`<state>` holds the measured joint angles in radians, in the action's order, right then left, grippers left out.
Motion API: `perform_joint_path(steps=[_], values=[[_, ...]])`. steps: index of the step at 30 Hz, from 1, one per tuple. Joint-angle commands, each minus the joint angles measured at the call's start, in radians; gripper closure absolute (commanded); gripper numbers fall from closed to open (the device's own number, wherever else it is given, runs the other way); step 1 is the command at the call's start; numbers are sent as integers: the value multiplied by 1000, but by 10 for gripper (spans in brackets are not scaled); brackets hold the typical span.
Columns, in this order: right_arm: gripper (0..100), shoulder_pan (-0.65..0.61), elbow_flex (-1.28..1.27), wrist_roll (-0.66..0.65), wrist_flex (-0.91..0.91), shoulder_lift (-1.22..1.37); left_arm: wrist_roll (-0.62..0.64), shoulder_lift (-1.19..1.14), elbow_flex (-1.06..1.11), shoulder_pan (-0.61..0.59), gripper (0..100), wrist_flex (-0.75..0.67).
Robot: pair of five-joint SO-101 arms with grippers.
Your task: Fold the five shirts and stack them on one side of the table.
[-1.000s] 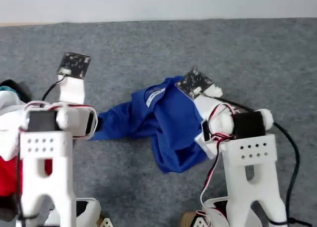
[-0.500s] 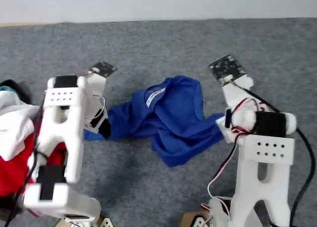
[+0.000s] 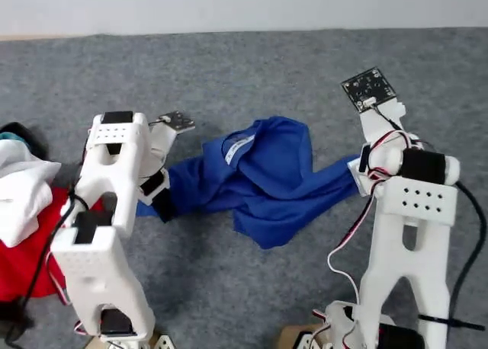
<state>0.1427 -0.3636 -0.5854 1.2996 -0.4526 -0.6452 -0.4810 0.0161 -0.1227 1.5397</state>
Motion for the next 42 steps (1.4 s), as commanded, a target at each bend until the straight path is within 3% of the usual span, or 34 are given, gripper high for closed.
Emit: perform_joint_path(steps=[1, 4, 9, 11, 19, 30, 36, 42], values=[[988, 15, 9, -6, -21, 1, -11, -71, -64, -34, 780, -54], [988, 25, 20, -9, -21, 4, -11, -107, -128, -41, 846, -34], [988, 82, 133, -11, -21, 51, -14, -107, -303, -12, 982, 158], [988, 99, 198, -11, -19, 85, -6, -106, -380, -8, 994, 219], [988, 108, 470, -6, -15, 217, 3, 203, -398, -44, 995, 218], [989, 105, 815, -9, -22, 503, 8, 677, -71, -95, 995, 216], [989, 67, 942, -11, -22, 714, 6, 700, 90, -222, 994, 212], [978, -10, 1054, -9, 33, 897, 6, 614, 183, -239, 992, 183]])
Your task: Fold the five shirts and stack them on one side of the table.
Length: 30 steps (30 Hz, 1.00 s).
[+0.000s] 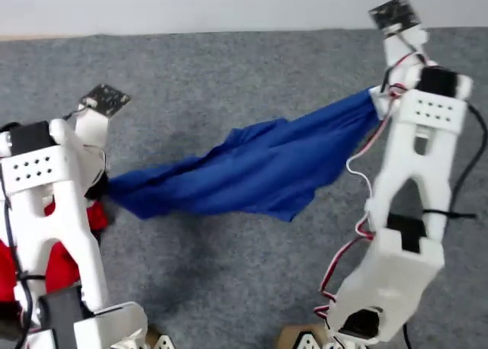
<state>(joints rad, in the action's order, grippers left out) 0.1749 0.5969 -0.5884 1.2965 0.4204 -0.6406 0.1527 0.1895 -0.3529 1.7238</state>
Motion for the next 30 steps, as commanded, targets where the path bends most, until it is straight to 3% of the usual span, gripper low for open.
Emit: perform_joint_path(steps=[1, 7, 12, 17, 22, 30], values=[[957, -58, 114, -5, 70, 38, 2, -38, 10, -9, 992, -6], [777, -114, 192, -2, 308, 54, 3, -100, 5, -9, 992, -6], [775, -125, 310, -6, 496, 54, 3, -109, 5, -9, 992, -20], [775, -127, 295, -6, 501, -30, 38, -109, 5, -12, 992, -75], [779, -199, 63, -8, 503, -194, 104, -109, 5, -9, 992, -130], [869, -372, -446, 0, 498, -377, 130, -109, 5, -14, 992, -164]])
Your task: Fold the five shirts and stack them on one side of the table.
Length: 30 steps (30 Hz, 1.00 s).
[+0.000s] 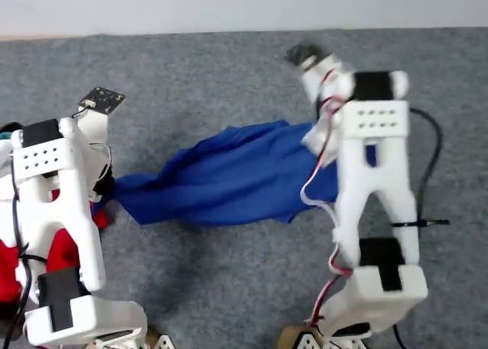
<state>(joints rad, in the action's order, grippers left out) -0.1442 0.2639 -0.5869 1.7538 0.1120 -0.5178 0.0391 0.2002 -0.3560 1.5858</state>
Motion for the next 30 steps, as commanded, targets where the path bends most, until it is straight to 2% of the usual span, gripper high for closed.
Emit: perform_joint_path(steps=[1, 7, 14, 22, 28, 30], values=[[869, -71, -144, -2, 39, -62, 11, 5, -5, -11, 992, -38], [869, -151, -184, 0, 27, -2, 178, 5, -5, -29, 992, -203], [868, -272, -189, 0, 38, 15, 265, 3, -4, -28, 992, -327], [865, -415, -190, 35, 24, 33, 282, -37, -5, -21, 992, -399], [863, -432, -184, 35, -4, 142, 282, -129, -7, -20, 992, -396], [835, -429, -184, 35, -33, 170, 282, -141, -7, -20, 992, -394]])
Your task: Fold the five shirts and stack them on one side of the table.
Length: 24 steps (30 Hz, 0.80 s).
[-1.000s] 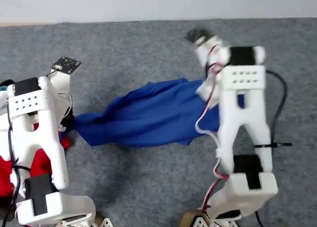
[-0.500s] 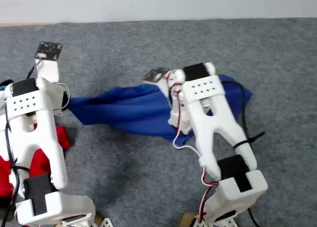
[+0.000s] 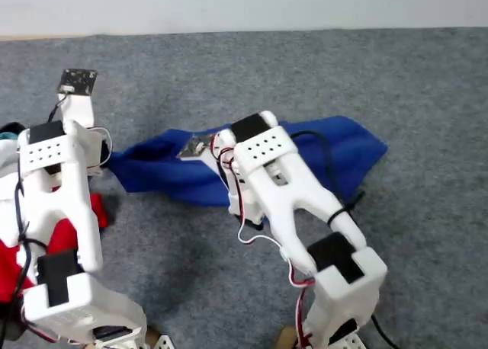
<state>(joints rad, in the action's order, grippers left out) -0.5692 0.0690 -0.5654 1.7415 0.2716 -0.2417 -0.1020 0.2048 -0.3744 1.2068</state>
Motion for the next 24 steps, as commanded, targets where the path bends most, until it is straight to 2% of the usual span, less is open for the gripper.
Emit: perform_joint_path(steps=[1, 24], values=[[817, -4, 11, 14, -35, 25, 6, -3, -12, -2, 992, -15], [803, 128, 11, 5, -245, 249, 6, -11, -10, -3, 992, -14]])
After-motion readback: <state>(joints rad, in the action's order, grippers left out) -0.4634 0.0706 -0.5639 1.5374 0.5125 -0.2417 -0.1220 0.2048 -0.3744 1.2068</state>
